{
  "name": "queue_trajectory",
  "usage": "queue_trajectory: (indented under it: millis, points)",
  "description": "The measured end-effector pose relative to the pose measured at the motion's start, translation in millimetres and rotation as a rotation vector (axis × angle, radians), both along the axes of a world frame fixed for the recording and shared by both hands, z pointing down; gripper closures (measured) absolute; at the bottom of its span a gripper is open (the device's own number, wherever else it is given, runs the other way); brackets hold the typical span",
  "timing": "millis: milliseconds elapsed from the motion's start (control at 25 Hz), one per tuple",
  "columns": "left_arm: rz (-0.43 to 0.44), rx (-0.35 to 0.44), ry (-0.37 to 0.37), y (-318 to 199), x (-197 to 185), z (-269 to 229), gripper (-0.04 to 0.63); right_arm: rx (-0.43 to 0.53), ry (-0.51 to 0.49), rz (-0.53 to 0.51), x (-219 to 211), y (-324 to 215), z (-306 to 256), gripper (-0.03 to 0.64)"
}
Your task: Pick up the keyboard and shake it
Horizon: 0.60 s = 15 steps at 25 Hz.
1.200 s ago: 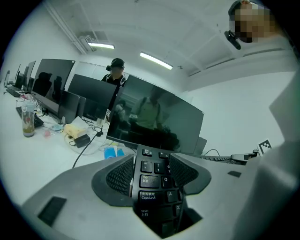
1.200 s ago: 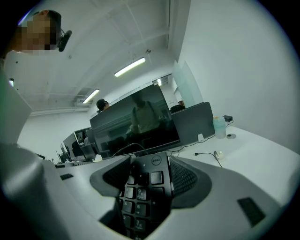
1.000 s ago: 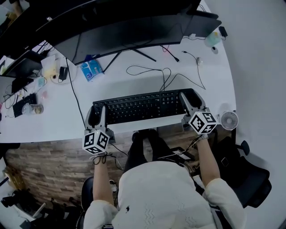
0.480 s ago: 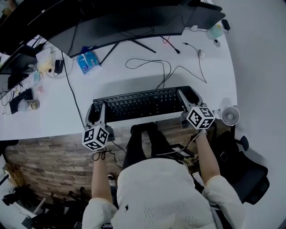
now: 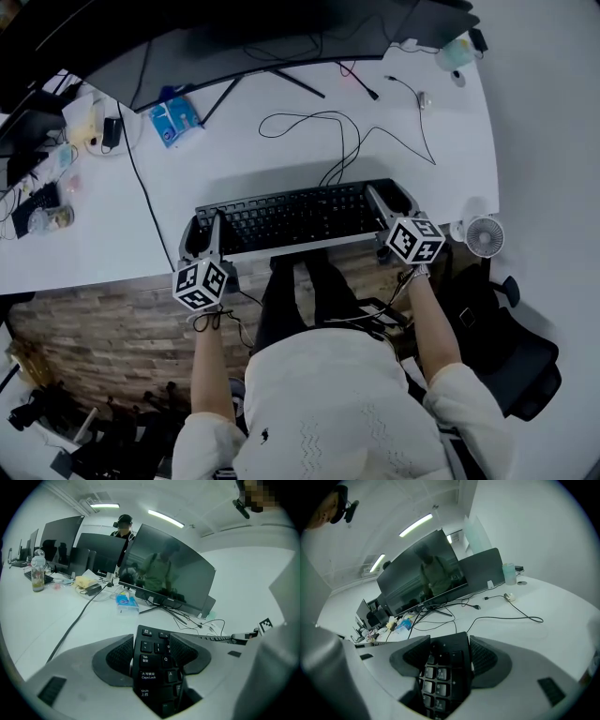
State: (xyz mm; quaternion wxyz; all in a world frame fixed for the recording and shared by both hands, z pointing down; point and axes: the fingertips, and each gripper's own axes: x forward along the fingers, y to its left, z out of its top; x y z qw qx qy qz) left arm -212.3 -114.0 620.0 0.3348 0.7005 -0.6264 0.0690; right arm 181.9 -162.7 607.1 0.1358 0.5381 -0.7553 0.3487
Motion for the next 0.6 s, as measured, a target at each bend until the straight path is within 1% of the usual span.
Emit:
queue_trajectory:
  millis: [280, 600]
  points:
    - [-0.003, -0.059, 0.010, 8, 1, 24, 0.365, -0.057, 0.010, 0.000, 2, 6, 26, 0.365]
    - [0.007, -0.088, 0.008, 6, 1, 39, 0.365, -0.090, 0.011, 0.010, 1, 9, 43, 0.367]
